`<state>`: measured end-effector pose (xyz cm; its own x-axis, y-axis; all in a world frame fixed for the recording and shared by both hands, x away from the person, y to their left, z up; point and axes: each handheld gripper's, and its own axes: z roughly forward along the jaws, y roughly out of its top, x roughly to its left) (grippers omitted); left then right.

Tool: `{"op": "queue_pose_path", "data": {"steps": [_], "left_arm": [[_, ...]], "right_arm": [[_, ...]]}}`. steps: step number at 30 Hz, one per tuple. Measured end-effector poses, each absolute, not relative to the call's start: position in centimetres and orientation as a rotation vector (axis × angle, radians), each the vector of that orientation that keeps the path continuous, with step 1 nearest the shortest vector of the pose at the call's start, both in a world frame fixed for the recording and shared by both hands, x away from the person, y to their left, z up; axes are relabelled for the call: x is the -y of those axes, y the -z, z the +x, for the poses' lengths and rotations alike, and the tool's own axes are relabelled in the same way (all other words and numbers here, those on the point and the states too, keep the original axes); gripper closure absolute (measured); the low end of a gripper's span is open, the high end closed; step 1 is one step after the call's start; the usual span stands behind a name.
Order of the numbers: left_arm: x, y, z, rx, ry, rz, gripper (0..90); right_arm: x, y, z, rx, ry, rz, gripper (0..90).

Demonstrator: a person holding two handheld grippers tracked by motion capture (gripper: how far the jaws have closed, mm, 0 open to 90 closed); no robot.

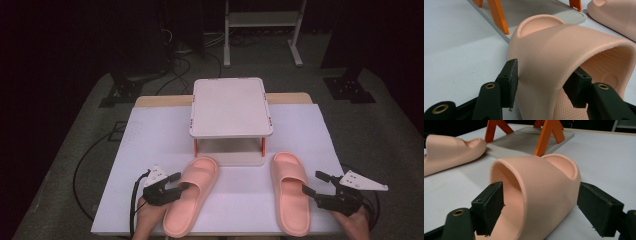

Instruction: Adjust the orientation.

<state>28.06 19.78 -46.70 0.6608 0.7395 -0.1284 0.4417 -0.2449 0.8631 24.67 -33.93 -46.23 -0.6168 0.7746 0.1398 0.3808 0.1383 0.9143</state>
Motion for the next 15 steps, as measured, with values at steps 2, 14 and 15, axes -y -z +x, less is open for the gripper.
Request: {"op": "queue_pose_path", "data": {"steps": [2,14,15], "left_arm": [[-19.7,46.7,28.0,-0.932,-0.385,1.887,50.4],[-19.7,46.8,27.6,-0.944,-0.426,1.877,58.7],[-19.7,46.8,27.6,-0.948,-0.426,1.875,59.0]], "right_arm": [[33.7,46.3,24.7,-2.06,-1.467,1.114,21.3],[32.3,46.7,25.4,-2.075,-1.363,1.13,30.4],[32.3,46.7,25.4,-2.074,-1.364,1.132,30.9]]}}
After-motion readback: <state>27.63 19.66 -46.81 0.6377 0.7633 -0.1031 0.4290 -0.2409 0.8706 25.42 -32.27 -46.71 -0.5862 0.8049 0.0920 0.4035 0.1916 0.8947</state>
